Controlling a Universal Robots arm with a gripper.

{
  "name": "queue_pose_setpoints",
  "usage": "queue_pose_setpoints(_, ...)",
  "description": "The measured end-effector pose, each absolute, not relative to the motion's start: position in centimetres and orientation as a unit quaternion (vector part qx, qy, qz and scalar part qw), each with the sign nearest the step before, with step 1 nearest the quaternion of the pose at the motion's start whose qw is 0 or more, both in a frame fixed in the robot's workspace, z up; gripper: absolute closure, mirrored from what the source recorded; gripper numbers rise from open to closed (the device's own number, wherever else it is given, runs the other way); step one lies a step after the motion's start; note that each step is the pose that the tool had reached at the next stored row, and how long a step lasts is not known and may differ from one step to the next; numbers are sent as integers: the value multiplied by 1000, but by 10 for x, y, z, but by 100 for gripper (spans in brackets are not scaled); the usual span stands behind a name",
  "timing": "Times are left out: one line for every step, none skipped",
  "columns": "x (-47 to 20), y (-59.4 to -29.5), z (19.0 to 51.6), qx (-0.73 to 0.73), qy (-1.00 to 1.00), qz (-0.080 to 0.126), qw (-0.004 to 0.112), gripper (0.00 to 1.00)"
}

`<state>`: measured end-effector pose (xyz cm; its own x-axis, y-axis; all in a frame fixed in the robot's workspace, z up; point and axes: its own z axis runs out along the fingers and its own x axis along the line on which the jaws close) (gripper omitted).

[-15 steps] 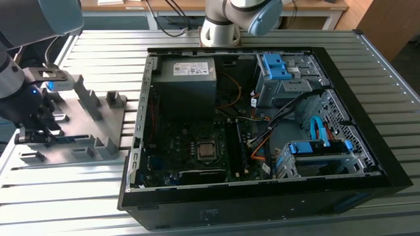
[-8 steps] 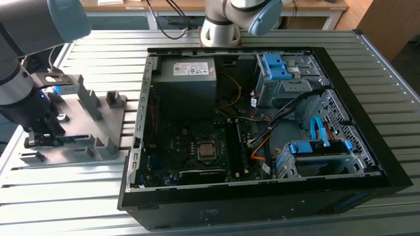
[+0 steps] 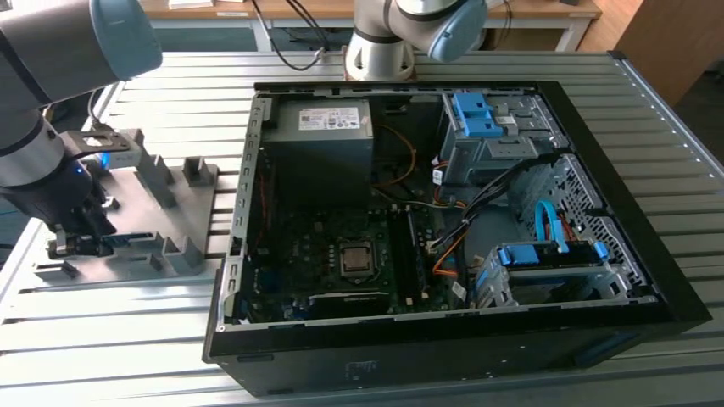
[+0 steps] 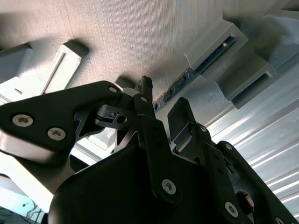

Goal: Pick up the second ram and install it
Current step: 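Pick up the second ram and move it above second insertion slot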

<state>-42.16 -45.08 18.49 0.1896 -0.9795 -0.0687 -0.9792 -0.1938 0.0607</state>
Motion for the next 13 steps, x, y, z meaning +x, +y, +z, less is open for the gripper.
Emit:
queue_pose_setpoints(-421, -451, 185, 771, -635, -46, 2, 59)
queue_pose_setpoints(-421, -451, 185, 771, -635, -46, 2, 59)
queue_pose_setpoints(-421, -451, 185, 771, -635, -46, 1, 59)
queue_pose_setpoints(-421, -451, 185, 771, -635, -46, 1, 59)
queue_pose_setpoints(-421, -451, 185, 771, -635, -46, 2, 59)
queue_pose_setpoints(-421, -451, 185, 771, -635, -46, 2, 60)
queue_pose_setpoints(-421, -451, 185, 771, -635, -46, 2, 60)
queue_pose_setpoints(-421, -451, 185, 771, -635, -46, 2, 66)
queue_pose_setpoints(-421, -451, 185, 771, -635, -46, 2, 73)
queue_pose_setpoints(-421, -451, 185, 771, -635, -46, 2, 73)
queue_pose_setpoints(-421, -451, 185, 771, -635, -46, 1, 78)
queue_pose_setpoints(-421, -451, 185, 771, -635, -46, 2, 84)
queue_pose_setpoints(-421, -451, 185, 771, -635, -46, 2, 84)
